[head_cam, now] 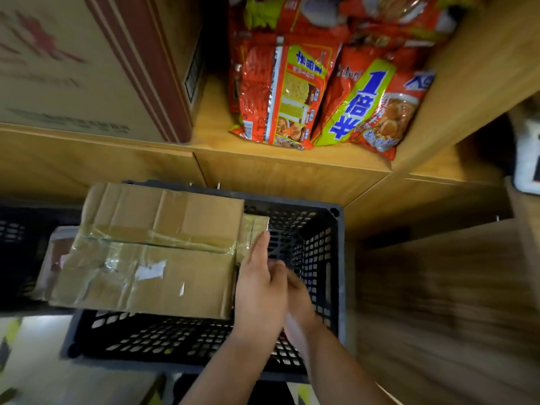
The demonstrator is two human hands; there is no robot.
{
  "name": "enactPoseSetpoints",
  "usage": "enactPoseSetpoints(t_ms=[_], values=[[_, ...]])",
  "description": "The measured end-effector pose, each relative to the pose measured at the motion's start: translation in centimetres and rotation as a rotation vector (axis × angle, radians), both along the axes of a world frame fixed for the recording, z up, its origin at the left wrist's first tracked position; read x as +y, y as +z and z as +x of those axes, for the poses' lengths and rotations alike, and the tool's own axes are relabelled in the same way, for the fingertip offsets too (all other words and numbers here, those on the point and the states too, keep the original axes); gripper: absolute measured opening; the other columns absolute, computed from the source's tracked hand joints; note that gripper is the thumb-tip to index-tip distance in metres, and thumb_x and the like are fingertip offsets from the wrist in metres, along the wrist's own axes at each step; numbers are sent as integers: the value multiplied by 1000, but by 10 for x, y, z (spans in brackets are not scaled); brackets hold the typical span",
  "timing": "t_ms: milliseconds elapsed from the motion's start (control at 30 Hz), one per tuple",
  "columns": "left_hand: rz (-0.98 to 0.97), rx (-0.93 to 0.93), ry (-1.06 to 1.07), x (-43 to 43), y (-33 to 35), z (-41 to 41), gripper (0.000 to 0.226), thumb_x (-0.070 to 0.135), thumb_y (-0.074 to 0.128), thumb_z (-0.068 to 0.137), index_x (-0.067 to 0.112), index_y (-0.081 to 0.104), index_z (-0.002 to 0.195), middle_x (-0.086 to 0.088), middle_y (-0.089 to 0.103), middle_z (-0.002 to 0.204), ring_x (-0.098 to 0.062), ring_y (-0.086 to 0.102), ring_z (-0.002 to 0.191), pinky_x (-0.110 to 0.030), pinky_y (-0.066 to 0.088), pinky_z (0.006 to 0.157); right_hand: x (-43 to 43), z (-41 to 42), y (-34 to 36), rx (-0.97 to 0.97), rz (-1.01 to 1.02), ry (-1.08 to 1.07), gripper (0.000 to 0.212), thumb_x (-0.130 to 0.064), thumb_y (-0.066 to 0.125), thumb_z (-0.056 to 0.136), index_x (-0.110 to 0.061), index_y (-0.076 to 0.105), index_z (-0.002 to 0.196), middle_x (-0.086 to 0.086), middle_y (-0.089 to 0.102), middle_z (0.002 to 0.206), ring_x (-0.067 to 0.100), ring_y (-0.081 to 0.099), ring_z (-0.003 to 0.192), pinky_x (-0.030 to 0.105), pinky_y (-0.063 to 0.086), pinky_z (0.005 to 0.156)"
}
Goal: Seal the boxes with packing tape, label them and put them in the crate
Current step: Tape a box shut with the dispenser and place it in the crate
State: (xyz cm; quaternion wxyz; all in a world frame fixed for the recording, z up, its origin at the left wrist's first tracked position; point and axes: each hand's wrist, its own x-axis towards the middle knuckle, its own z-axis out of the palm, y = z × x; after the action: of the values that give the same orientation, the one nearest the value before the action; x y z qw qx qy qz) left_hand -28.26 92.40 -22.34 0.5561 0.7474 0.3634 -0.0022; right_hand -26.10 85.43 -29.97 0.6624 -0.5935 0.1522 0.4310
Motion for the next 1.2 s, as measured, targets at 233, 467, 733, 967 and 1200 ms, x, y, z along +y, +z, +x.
enactPoseSetpoints(t_ms=[233, 467, 733, 967, 1200], values=[[476, 60, -70, 83, 55, -41, 51, 5, 46, 92, 12, 37, 142, -3, 34, 149, -20, 31, 136, -29, 27, 109, 28, -21, 78, -169, -226, 204, 31, -13, 44, 100, -15, 55, 129, -10, 54, 120, 4, 48, 112, 14, 37, 94], [510, 451, 189, 171, 57, -112, 63, 20, 58, 86, 6, 32, 141, -16, 27, 150, -37, 23, 135, -51, 23, 107, 51, -58, 105, -131, -348, 245, 36, -27, 48, 98, -19, 46, 134, -5, 52, 129, 10, 50, 111, 20, 37, 93], [355, 464, 167, 188, 60, -128, 44, 24, 63, 78, 5, 49, 115, -18, 53, 112, -39, 48, 105, -47, 44, 83, 66, -73, 127, -181, -393, 259, 41, -19, 59, 91, -19, 47, 130, -1, 62, 114, 13, 59, 102, 20, 45, 86], [260, 354, 79, 142, 94, -127, 58, 58, 55, 79, 21, 49, 124, -6, 57, 114, -26, 57, 98, -34, 45, 72, 31, -38, 180, -481, -389, 56, 37, -19, 67, 80, -44, 58, 106, -8, 55, 115, 12, 54, 109, 32, 49, 89], [-73, 287, -55, 60, 106, -117, 52, 44, 64, 81, 29, 51, 128, 10, 62, 100, -14, 58, 95, -26, 44, 75, -16, 2, 230, -839, -725, 141, 51, -45, 62, 67, -40, 56, 117, -15, 51, 106, 16, 42, 113, 49, 38, 101]])
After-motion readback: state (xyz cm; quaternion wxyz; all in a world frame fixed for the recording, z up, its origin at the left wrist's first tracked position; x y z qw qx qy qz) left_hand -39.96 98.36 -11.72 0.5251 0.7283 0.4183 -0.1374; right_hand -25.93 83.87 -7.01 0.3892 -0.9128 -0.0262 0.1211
